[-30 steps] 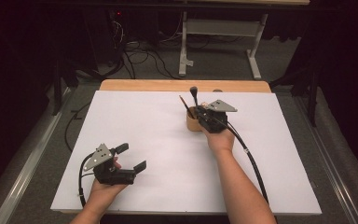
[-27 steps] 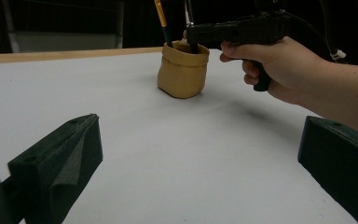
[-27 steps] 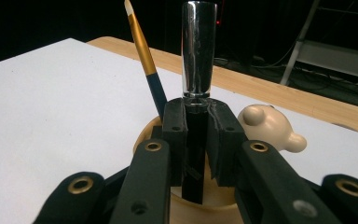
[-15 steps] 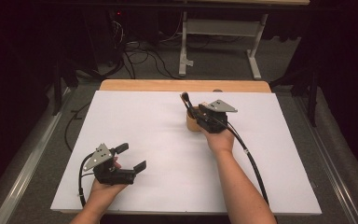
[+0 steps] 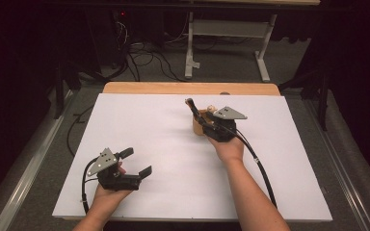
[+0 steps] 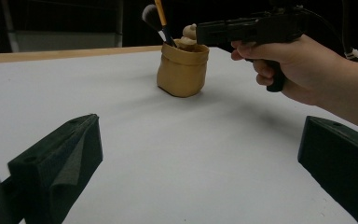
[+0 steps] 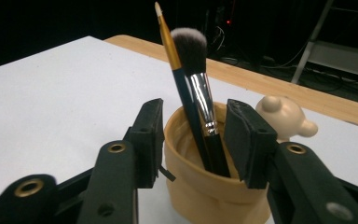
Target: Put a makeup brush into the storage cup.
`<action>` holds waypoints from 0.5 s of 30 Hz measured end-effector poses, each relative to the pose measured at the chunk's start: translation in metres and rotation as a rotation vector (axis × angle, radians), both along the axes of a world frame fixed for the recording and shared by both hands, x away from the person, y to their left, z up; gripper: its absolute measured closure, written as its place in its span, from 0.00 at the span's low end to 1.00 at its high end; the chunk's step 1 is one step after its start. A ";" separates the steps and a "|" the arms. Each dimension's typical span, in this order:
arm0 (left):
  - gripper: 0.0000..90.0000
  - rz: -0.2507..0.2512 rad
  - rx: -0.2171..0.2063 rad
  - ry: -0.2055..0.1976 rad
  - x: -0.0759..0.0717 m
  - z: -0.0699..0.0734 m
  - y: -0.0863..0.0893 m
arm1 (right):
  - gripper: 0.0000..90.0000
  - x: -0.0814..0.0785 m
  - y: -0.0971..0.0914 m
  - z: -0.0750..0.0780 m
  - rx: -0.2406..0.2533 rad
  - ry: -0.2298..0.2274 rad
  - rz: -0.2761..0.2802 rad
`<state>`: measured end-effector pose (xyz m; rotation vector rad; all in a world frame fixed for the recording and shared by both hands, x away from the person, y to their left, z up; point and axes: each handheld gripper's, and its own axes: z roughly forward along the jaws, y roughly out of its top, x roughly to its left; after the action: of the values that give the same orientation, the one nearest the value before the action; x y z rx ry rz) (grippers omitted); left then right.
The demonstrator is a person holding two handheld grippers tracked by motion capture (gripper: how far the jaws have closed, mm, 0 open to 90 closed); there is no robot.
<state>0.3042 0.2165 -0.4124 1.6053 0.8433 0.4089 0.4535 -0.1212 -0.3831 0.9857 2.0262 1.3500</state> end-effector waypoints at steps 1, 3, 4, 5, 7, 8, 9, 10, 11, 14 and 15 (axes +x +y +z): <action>0.00 0.001 0.001 0.000 0.000 0.000 0.000 | 0.64 -0.001 -0.001 -0.001 -0.003 0.004 0.005; 0.00 0.002 0.003 0.000 0.000 0.000 0.000 | 0.61 -0.004 -0.001 -0.002 -0.007 0.012 0.012; 0.00 0.001 0.004 0.001 0.000 0.000 0.000 | 0.60 -0.006 -0.002 -0.003 -0.010 0.010 0.013; 0.00 0.003 0.004 0.001 0.001 -0.001 0.000 | 0.59 -0.007 -0.002 -0.003 -0.003 0.012 0.015; 0.00 0.004 0.004 0.002 0.001 -0.001 0.000 | 0.56 -0.010 -0.003 -0.005 -0.004 0.010 0.020; 0.00 0.004 0.004 0.002 0.001 -0.001 0.000 | 0.55 -0.011 -0.003 -0.005 -0.002 0.014 0.022; 0.00 0.004 0.004 0.002 0.001 -0.001 0.000 | 0.53 -0.012 -0.003 -0.006 -0.005 0.020 0.024; 0.00 0.003 0.008 0.002 0.001 -0.001 0.000 | 0.52 -0.013 -0.003 -0.007 -0.007 0.019 0.031; 0.00 0.002 0.009 0.002 0.001 -0.001 0.000 | 0.51 -0.015 -0.003 -0.008 -0.007 0.027 0.029; 0.00 0.000 0.010 0.000 0.001 -0.001 0.001 | 0.45 -0.020 -0.005 -0.009 -0.008 0.019 0.030; 0.00 0.001 0.012 0.002 0.001 -0.002 0.002 | 0.43 -0.022 -0.006 -0.010 -0.010 0.015 0.033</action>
<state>0.3054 0.2181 -0.4140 1.6162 0.8441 0.4139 0.4314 -0.1268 -0.3927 0.9644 2.0666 1.3528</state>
